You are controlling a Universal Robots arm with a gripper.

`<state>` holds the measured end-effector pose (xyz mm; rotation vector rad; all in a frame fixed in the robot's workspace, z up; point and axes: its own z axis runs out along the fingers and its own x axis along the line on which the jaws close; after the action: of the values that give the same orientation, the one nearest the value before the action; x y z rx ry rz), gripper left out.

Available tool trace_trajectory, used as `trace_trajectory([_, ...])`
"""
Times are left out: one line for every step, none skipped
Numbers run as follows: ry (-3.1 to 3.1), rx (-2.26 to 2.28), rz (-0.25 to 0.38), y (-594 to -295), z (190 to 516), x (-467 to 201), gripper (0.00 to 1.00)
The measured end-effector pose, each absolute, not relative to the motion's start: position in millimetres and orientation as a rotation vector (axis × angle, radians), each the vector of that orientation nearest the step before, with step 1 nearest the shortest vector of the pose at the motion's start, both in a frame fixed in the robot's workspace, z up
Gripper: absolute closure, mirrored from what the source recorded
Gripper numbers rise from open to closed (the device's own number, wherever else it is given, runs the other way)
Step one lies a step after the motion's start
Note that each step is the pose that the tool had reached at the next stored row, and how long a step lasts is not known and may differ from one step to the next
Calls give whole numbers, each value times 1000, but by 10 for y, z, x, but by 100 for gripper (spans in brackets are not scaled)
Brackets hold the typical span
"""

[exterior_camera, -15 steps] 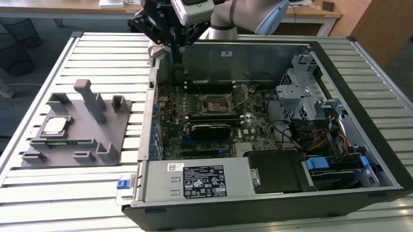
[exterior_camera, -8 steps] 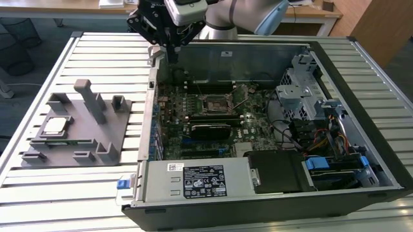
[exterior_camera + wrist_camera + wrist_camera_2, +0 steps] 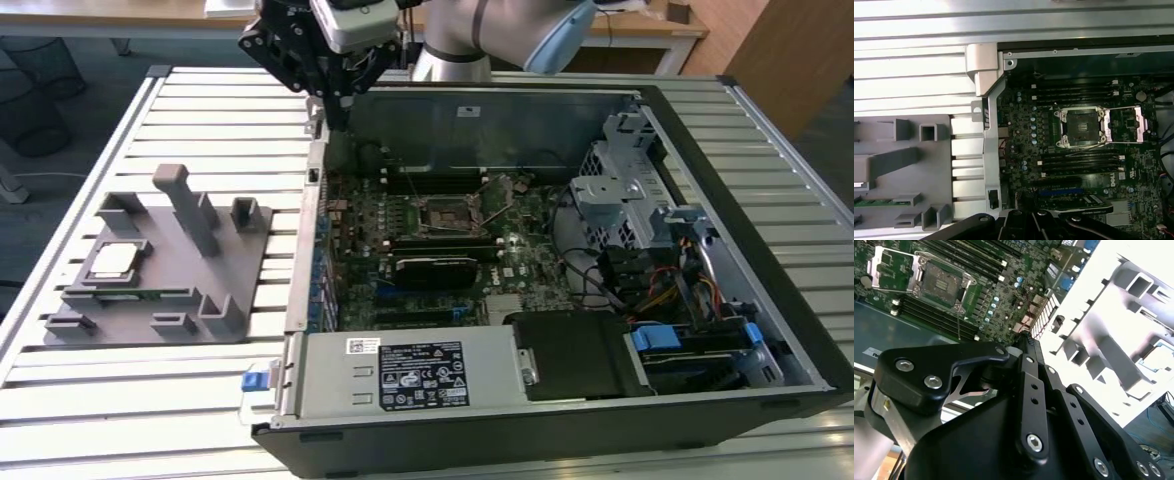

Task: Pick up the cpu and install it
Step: 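Reach for the cpu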

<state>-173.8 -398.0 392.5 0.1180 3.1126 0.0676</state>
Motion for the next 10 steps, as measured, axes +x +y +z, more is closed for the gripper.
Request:
trace_trajectory([3113, 118, 68, -3979, 3925, -1759, 89])
trace_trajectory([3113, 118, 68, -3979, 3924, -1777, 89])
trace_trajectory([3113, 118, 68, -3978, 3924, -1791, 89])
trace_trajectory([3113, 118, 68, -3978, 3923, -1805, 89])
trace_trajectory([3113, 118, 68, -3978, 3923, -1819, 89])
trace_trajectory([3113, 118, 68, -3978, 3922, -1830, 89])
trace_trajectory([3113, 118, 68, -3978, 3922, -1839, 89])
trace_trajectory([3113, 118, 68, -3978, 3922, -1849, 89])
trace_trajectory([3113, 118, 68, -3978, 3921, -1859, 89])
trace_trajectory([3113, 118, 68, -3978, 3921, -1870, 89])
